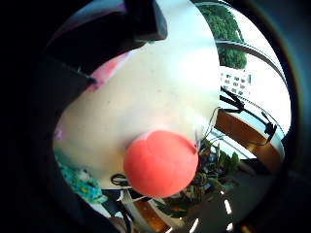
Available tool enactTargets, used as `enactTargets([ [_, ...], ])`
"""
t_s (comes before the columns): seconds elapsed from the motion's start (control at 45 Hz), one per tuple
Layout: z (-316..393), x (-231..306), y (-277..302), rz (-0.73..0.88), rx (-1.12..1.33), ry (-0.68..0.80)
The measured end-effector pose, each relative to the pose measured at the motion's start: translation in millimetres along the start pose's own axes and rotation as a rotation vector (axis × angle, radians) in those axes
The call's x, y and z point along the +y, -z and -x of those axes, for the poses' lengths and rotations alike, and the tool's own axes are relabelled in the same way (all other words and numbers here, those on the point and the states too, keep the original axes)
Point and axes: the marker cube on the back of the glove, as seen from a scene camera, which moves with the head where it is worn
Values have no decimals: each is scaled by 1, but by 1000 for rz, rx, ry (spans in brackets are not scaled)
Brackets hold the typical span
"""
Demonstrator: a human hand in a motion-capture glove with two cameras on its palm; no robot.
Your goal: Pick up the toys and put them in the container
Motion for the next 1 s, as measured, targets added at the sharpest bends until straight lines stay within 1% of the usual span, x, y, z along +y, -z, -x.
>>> enactTargets([
  [0.044,1,-5,-2,-22,-46,13],
  [0.133,-1,-9,-4,-78,-53,6],
  [0.244,-11,-10,-2,-230,-157,-28],
  [0.333,-14,-11,0,-332,-192,-71],
  [0.4,-14,-10,4,-342,-211,-88],
  [0.511,-20,-1,22,-293,-244,-108],
  [0.667,-25,23,68,-318,-233,-175],
  [0.822,-20,61,156,-430,-215,-202],
  [0.889,-11,71,189,-482,-212,-187],
  [1.0,17,76,242,-562,-254,-117],
])
